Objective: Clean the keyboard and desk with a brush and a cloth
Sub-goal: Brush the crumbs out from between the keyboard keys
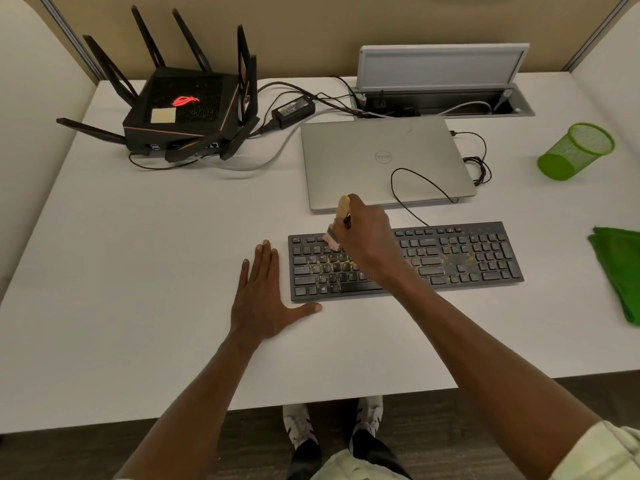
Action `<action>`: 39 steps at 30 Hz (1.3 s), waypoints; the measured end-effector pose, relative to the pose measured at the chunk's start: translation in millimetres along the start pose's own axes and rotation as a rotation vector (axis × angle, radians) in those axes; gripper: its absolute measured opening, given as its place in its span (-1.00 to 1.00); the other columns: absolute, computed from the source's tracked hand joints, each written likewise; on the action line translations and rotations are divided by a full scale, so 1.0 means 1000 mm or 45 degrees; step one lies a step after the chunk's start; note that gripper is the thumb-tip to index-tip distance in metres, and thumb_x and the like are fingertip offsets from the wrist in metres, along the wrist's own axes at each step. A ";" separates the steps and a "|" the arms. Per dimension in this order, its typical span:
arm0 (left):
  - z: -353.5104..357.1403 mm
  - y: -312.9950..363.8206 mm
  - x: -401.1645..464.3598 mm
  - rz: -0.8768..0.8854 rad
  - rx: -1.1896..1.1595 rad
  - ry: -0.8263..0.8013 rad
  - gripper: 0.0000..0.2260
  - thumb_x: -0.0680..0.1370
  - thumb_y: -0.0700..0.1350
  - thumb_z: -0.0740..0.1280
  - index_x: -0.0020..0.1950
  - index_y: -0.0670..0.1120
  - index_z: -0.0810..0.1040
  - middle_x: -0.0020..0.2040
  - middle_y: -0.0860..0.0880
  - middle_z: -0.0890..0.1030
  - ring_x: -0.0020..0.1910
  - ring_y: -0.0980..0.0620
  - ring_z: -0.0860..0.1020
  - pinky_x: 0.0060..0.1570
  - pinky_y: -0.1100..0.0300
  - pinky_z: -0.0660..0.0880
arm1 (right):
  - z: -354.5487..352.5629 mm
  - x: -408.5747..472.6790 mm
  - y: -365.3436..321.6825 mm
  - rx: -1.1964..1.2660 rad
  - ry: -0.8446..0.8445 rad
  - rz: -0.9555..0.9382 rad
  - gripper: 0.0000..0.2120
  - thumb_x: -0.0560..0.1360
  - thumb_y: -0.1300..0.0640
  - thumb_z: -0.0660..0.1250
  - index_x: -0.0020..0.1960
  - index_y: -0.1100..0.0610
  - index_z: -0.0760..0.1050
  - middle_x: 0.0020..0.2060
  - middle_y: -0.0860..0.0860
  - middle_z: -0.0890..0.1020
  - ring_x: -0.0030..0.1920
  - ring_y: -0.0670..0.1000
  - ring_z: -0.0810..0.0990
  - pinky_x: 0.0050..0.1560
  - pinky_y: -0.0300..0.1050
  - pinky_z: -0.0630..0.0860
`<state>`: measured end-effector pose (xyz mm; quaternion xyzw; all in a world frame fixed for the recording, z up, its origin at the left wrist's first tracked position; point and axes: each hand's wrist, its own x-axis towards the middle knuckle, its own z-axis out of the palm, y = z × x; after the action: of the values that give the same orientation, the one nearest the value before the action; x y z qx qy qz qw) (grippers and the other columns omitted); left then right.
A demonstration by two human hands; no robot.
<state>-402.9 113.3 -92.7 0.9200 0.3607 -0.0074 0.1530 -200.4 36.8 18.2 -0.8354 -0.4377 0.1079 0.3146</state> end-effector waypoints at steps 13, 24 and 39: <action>0.001 -0.001 0.000 0.003 -0.011 0.009 0.29 0.27 0.74 -0.03 0.66 -0.22 -0.08 0.67 -0.12 -0.21 0.64 -0.01 -0.25 0.62 -0.06 -0.18 | -0.011 -0.011 0.019 0.057 -0.018 -0.019 -0.86 0.59 0.17 0.29 0.11 0.21 0.46 -0.20 0.01 0.60 -0.35 -0.23 0.50 -0.44 -0.40 0.40; 0.001 0.000 0.000 0.005 -0.029 0.023 0.28 0.29 0.72 0.04 0.67 -0.22 -0.06 0.67 -0.11 -0.20 0.65 0.00 -0.24 0.61 -0.05 -0.18 | -0.014 -0.008 0.023 0.073 -0.027 -0.011 -0.83 0.59 0.17 0.29 0.14 0.23 0.47 -0.18 0.04 0.62 -0.35 -0.21 0.50 -0.43 -0.41 0.41; 0.001 0.000 -0.001 0.003 -0.018 0.034 0.29 0.28 0.73 0.03 0.66 -0.22 -0.03 0.67 -0.11 -0.17 0.65 0.00 -0.22 0.62 -0.06 -0.15 | -0.037 -0.011 0.049 0.069 0.050 0.026 -0.92 0.58 0.22 0.30 0.04 0.24 0.48 -0.25 -0.01 0.56 -0.39 -0.23 0.47 -0.45 -0.44 0.38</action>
<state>-403.3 112.6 -93.7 0.9194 0.3615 0.0078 0.1547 -157.8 -8.0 15.5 -0.8330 -0.4197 0.1065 0.3445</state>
